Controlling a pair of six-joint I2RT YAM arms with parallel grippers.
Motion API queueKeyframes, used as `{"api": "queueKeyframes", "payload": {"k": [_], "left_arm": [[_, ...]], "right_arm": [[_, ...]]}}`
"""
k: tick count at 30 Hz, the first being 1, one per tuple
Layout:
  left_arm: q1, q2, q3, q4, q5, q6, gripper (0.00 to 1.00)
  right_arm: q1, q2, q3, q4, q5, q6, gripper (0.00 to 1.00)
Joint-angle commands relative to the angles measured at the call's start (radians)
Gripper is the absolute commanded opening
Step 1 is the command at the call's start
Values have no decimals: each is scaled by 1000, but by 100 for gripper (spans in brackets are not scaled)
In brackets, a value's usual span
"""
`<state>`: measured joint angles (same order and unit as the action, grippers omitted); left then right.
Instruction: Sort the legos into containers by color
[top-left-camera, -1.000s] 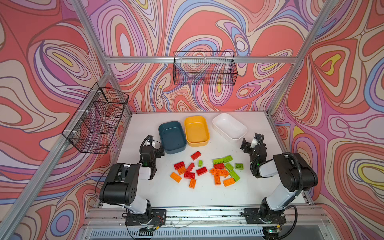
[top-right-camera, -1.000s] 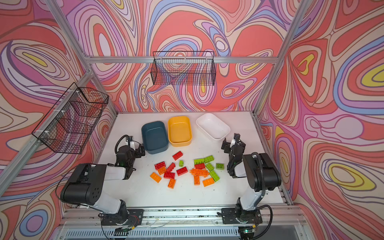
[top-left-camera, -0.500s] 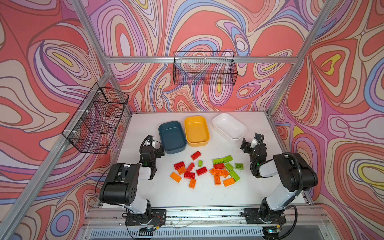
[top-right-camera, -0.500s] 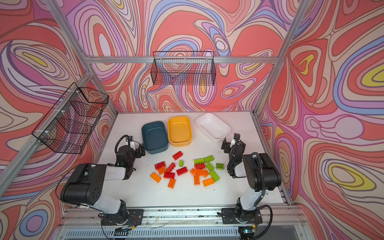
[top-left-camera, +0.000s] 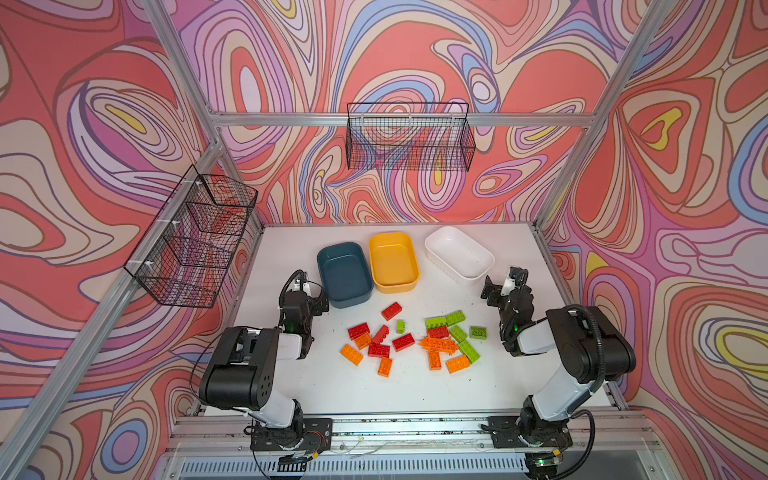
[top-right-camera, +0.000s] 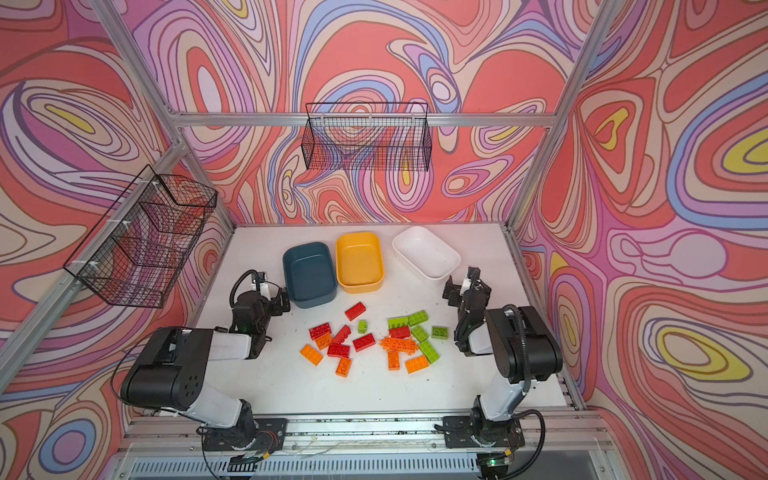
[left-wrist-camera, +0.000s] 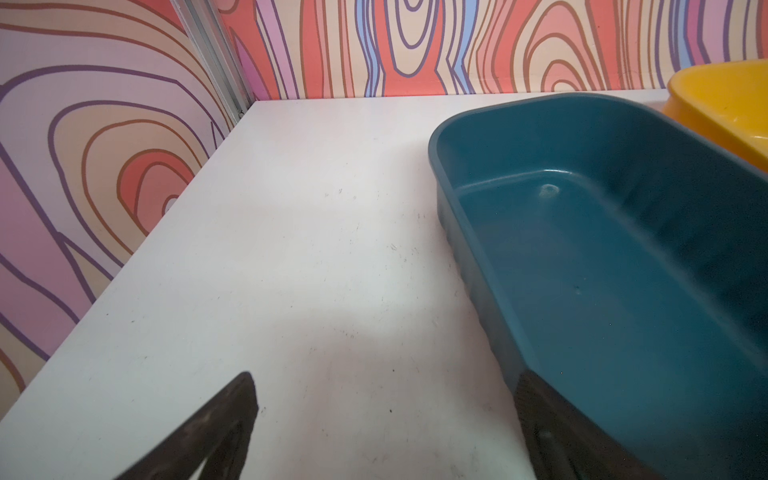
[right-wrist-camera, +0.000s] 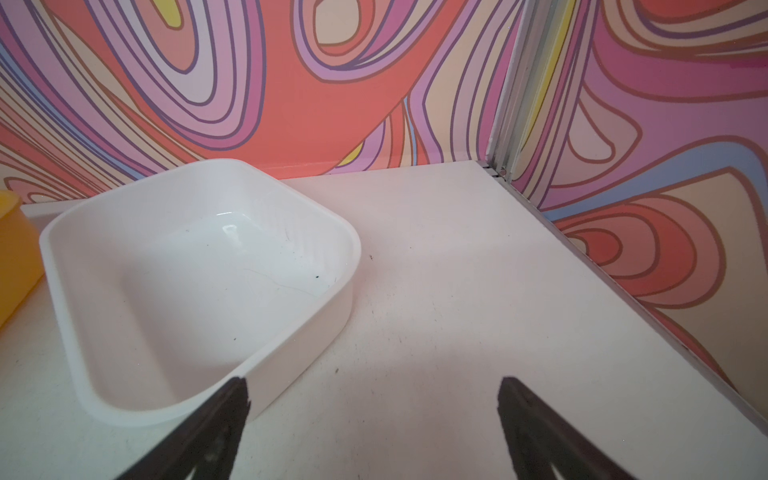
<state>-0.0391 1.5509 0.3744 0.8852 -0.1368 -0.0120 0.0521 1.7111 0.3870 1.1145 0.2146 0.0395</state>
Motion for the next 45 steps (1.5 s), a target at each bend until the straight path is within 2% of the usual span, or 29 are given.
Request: {"api": "queueKeyframes", "payload": {"k": [1, 5, 7, 10, 13, 16, 20, 23, 28, 31, 34, 39, 45], "left_arm": [[5, -8, 5, 3, 14, -2, 100], [5, -11, 2, 4, 14, 0, 100], [5, -14, 8, 2, 6, -1, 100], [5, -78, 52, -132, -19, -10, 100], [0, -163, 80, -253, -40, -17, 100], [-42, -258, 121, -401, -77, -36, 100], [-145, -358, 133, -497, -30, -79, 100], [-265, -405, 170, -564, -27, -102, 100], [-429, -497, 156, -670, 6, -227, 100], [-521, -558, 82, -637, 42, -279, 100], [-607, -601, 50, -638, 1, -295, 100], [-670, -630, 23, -663, -15, -315, 100], [-679, -610, 16, -641, -16, -312, 100]], "right_arm": [[3, -1, 0, 22, 6, -2, 98], [3, -29, 10, -23, 26, 4, 98], [4, -109, 74, -209, 36, 6, 98], [19, -189, 179, -440, 92, 24, 98], [28, -233, 340, -752, 103, 50, 98], [50, -253, 482, -1012, 107, 66, 98], [64, -270, 559, -1224, 46, 156, 98], [94, -267, 563, -1302, -34, 220, 97], [223, -216, 552, -1389, -61, 268, 91], [306, -176, 559, -1444, -44, 270, 89], [348, -151, 562, -1491, -40, 290, 86], [360, -162, 485, -1477, -68, 322, 85], [362, -142, 440, -1464, -79, 332, 85]]}}
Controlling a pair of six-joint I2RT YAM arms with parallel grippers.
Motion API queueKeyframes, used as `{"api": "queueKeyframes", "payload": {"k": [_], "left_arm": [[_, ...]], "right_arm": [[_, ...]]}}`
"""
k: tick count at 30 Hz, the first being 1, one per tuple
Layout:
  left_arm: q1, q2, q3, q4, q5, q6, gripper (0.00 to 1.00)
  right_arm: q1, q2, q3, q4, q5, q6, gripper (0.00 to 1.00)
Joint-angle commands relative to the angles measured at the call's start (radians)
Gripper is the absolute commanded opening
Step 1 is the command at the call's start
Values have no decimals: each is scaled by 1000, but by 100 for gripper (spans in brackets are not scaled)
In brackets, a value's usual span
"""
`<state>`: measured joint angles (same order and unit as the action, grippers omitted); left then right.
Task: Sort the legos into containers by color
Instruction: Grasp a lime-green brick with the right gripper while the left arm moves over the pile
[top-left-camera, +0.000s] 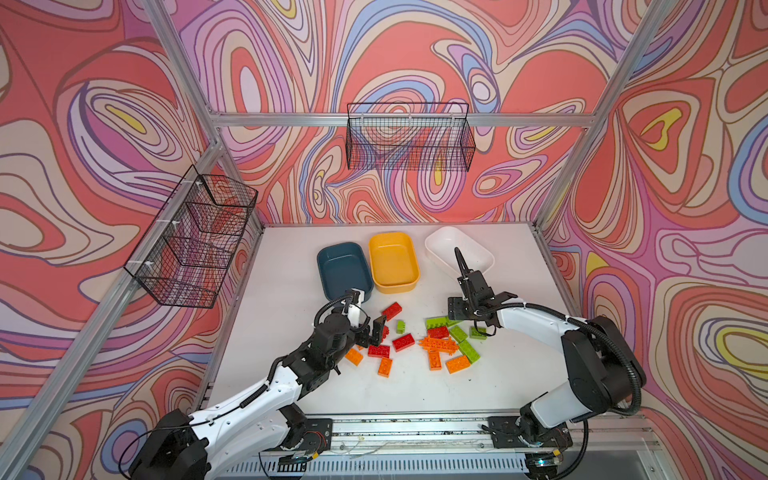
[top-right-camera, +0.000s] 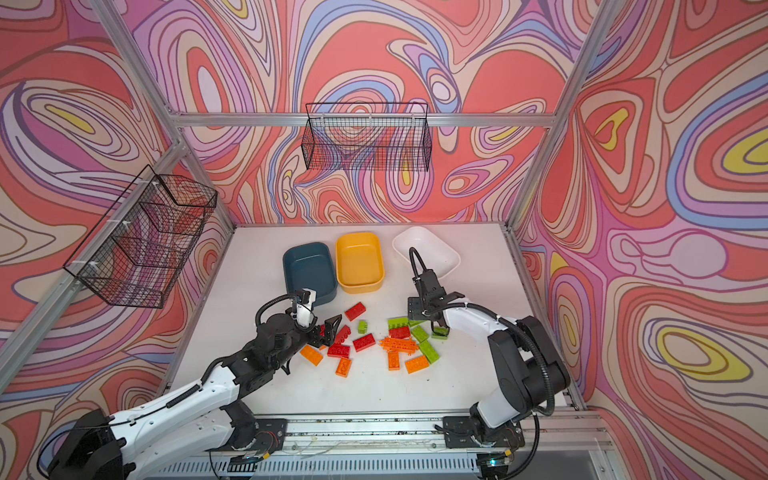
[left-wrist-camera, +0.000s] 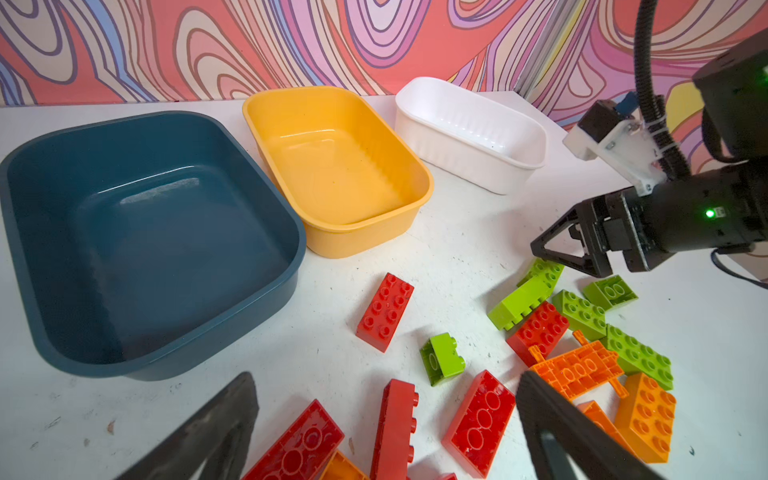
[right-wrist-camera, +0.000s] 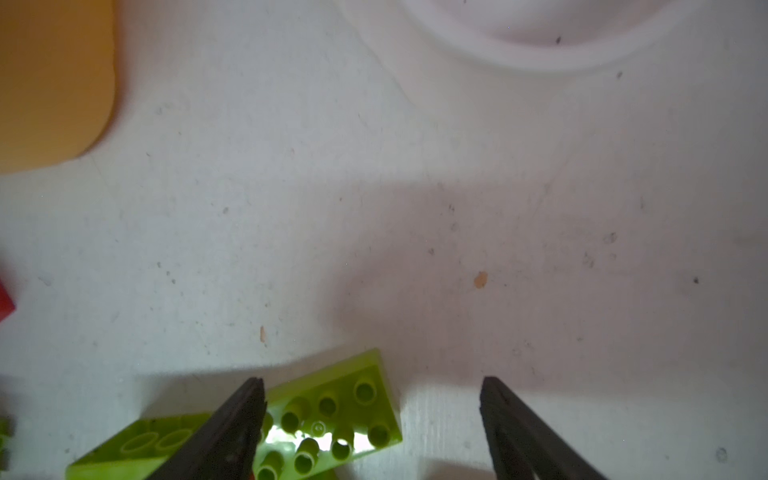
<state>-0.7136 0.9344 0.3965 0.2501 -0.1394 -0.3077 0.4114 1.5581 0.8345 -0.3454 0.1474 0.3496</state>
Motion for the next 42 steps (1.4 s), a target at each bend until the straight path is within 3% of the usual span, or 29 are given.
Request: {"api": "queueKeyframes", "payload": {"k": [1, 21, 32, 42], "left_arm": [[-4, 10, -3, -6, -10, -15, 100], [-7, -74, -28, -36, -30, -14, 100], [-7, -75, -20, -56, -13, -21, 100], [-7, -97, -11, -84, -11, -17, 100]], "right_arm": [[4, 15, -8, -6, -14, 21, 85], [114, 82, 11, -12, -30, 90, 85], [119, 119, 15, 6, 1, 143, 50], [118, 103, 85, -11, 35, 153, 37]]}}
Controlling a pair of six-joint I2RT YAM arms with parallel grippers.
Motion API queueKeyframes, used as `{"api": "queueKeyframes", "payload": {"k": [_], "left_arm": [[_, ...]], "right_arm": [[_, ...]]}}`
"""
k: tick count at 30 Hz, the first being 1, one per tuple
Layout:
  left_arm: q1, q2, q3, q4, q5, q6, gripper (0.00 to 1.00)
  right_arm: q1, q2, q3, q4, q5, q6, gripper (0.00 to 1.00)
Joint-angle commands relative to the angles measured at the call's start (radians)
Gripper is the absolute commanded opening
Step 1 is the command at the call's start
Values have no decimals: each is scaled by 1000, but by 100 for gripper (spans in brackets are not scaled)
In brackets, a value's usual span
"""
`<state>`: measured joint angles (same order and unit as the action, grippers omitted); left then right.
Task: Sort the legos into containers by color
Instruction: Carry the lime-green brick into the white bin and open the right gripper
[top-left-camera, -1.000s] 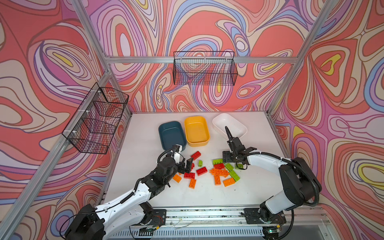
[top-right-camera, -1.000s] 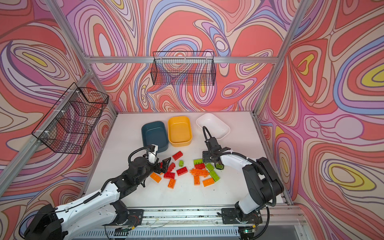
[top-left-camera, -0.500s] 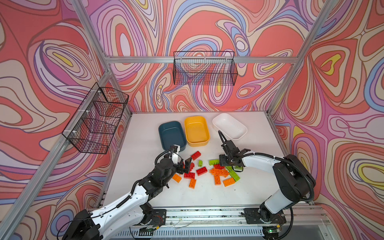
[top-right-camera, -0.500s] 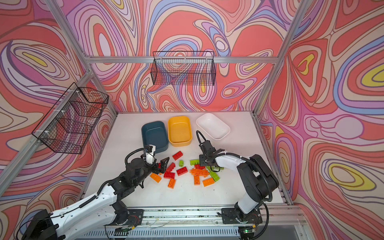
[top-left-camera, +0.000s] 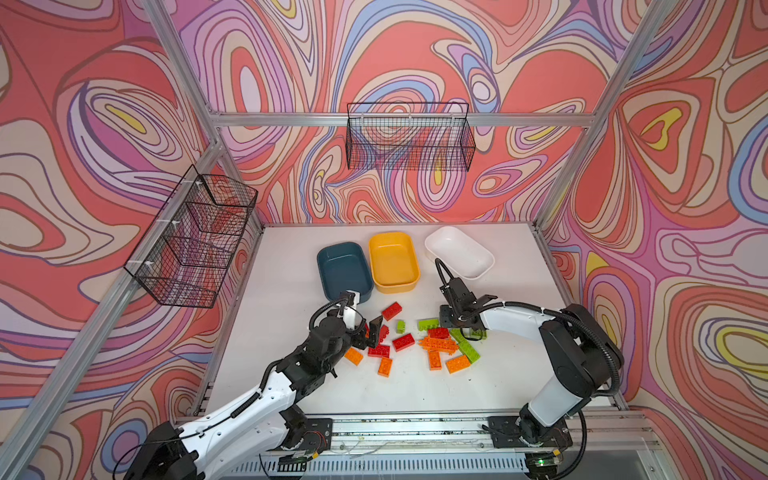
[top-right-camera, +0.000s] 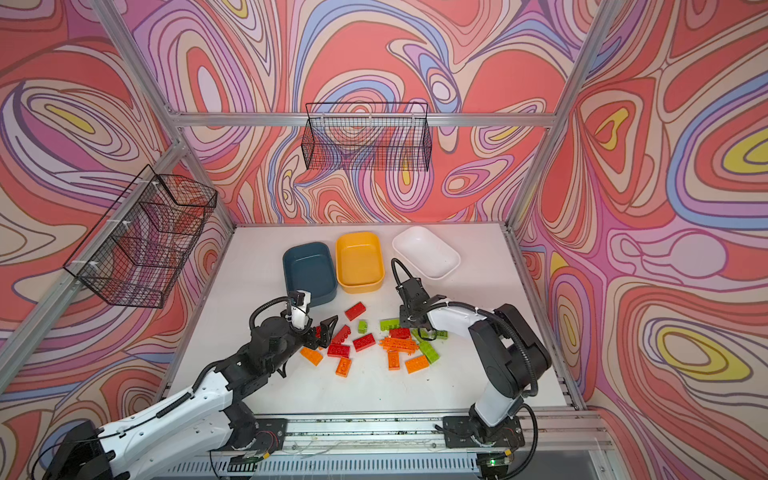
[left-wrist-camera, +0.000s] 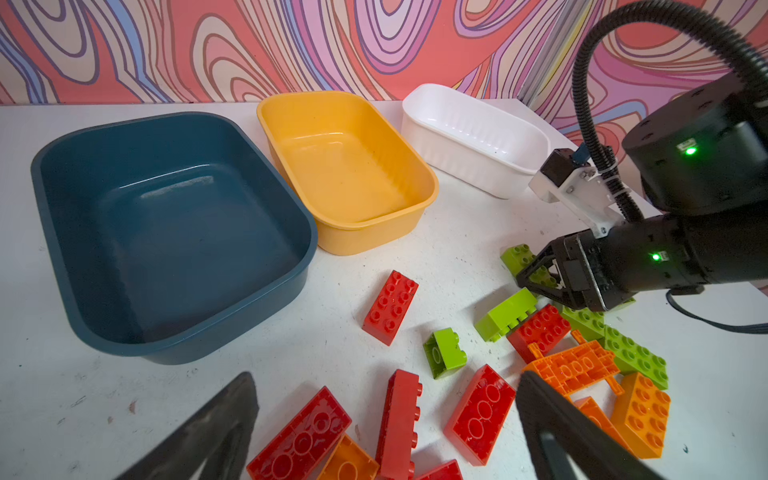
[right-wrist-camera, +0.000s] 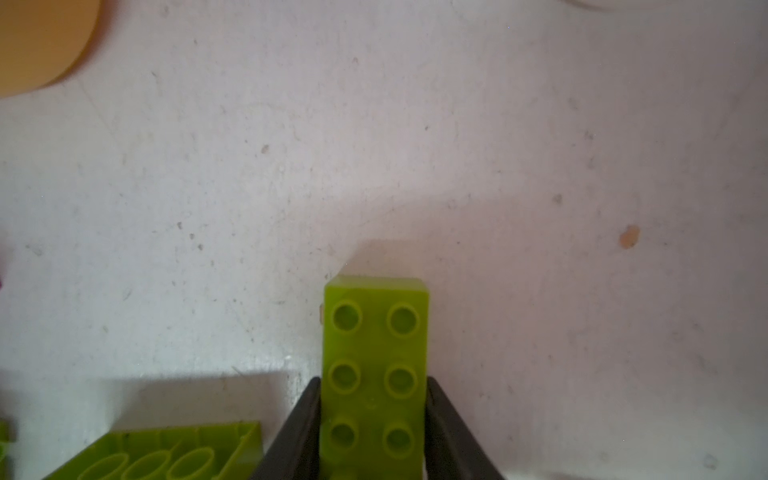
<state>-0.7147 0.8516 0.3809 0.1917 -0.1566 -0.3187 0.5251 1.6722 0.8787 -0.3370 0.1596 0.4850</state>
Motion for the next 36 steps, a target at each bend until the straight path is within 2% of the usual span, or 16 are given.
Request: {"api": "queueKeyframes", "payload": {"k": [1, 10, 17, 21, 27, 31, 36], "left_arm": [[-6, -13, 6, -25, 9, -6, 100], [-6, 9, 18, -26, 23, -8, 100], [-6, 1, 37, -31, 57, -17, 100], [-6, 20, 66, -44, 89, -35, 100], [-9, 26, 93, -67, 112, -60, 100], [-12, 14, 103, -100, 99, -63, 100], [-13, -10, 116, -149, 75, -56, 100]], "right_arm": [[4, -17, 51, -26, 29, 15, 36], [4, 7, 132, -54, 77, -19, 26], [-33, 24, 292, -91, 146, -106, 26], [-102, 83, 445, -96, 135, -170, 27], [-239, 276, 635, -88, 62, -202, 27], [-288, 388, 690, -73, 49, -212, 27], [-295, 449, 695, -55, 41, -217, 31]]}}
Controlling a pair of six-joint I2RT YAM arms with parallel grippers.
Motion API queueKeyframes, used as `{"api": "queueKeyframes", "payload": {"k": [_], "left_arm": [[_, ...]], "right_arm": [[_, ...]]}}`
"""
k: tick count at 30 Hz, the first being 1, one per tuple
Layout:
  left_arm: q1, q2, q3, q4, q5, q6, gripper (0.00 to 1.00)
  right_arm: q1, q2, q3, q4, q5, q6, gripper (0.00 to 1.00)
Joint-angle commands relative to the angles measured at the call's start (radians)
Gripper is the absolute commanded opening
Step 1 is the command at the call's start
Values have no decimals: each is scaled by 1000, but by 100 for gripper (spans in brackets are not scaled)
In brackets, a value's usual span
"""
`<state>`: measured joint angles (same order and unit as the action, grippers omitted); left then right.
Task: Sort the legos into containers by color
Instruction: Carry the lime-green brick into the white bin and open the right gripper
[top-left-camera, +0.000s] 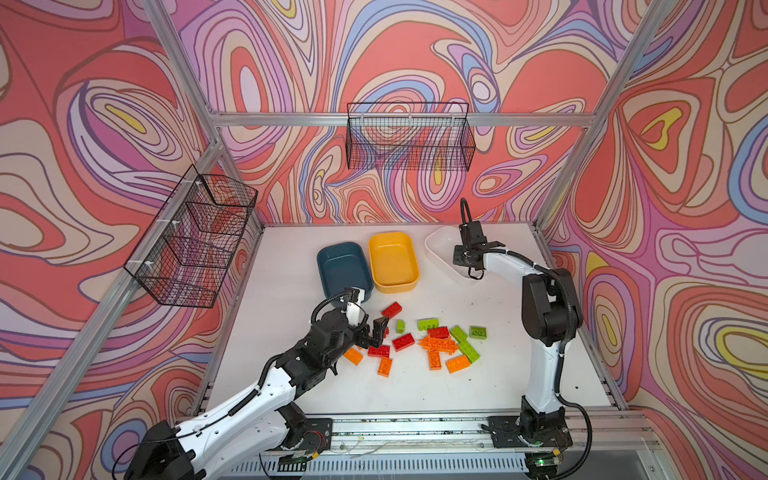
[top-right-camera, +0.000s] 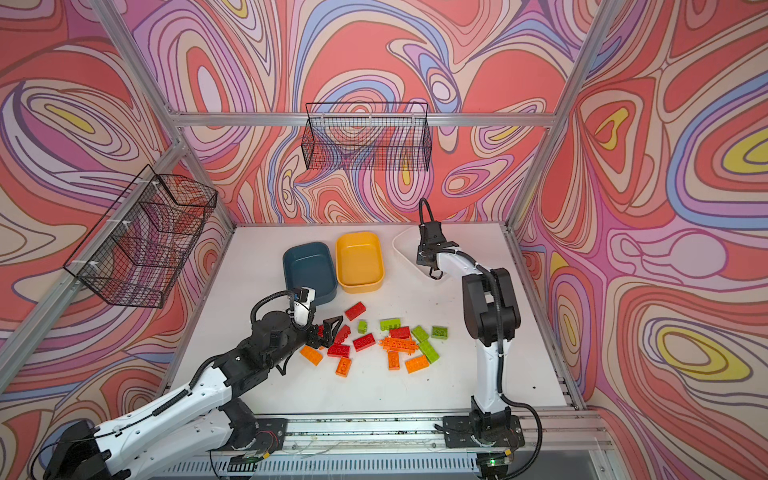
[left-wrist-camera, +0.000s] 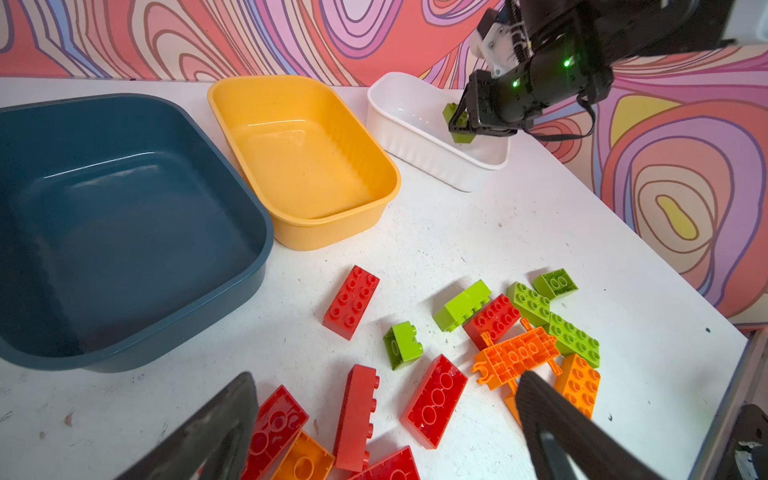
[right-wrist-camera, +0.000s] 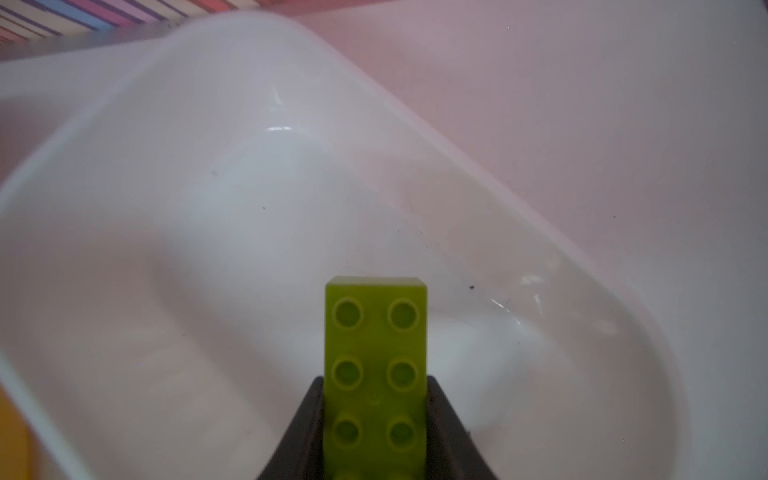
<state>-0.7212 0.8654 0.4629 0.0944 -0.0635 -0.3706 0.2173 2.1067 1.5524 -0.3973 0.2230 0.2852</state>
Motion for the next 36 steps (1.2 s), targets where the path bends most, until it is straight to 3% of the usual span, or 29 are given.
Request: {"api": "queueKeyframes", "payload": {"k": [1, 3, 7, 10, 17, 23, 31, 36], "left_arm": [[-7, -28, 34, -55, -22, -1, 100], [-6, -32, 34, -59, -27, 1, 100], [-6, -32, 34, -69, -51, -6, 100], [-6, -43, 20, -70, -91, -20, 100], [-7, -68, 3, -75, -90, -17, 100], [-7, -75, 11, -105, -38, -2, 100], [-7, -31, -9, -52, 53, -18, 100], [-16, 50, -19, 51, 123, -33, 100]], "right_arm": [[13, 18, 19, 7, -32, -14, 33], [13, 17, 7, 17, -58, -5, 39], [34, -9, -32, 46, -134, 27, 71], [80, -26, -36, 44, -129, 33, 80], [194, 3, 18, 23, -161, 86, 83], [229, -59, 33, -14, -77, 83, 85], [230, -386, -274, -53, 11, 71, 86], [230, -614, -538, -95, 58, 144, 86]]}}
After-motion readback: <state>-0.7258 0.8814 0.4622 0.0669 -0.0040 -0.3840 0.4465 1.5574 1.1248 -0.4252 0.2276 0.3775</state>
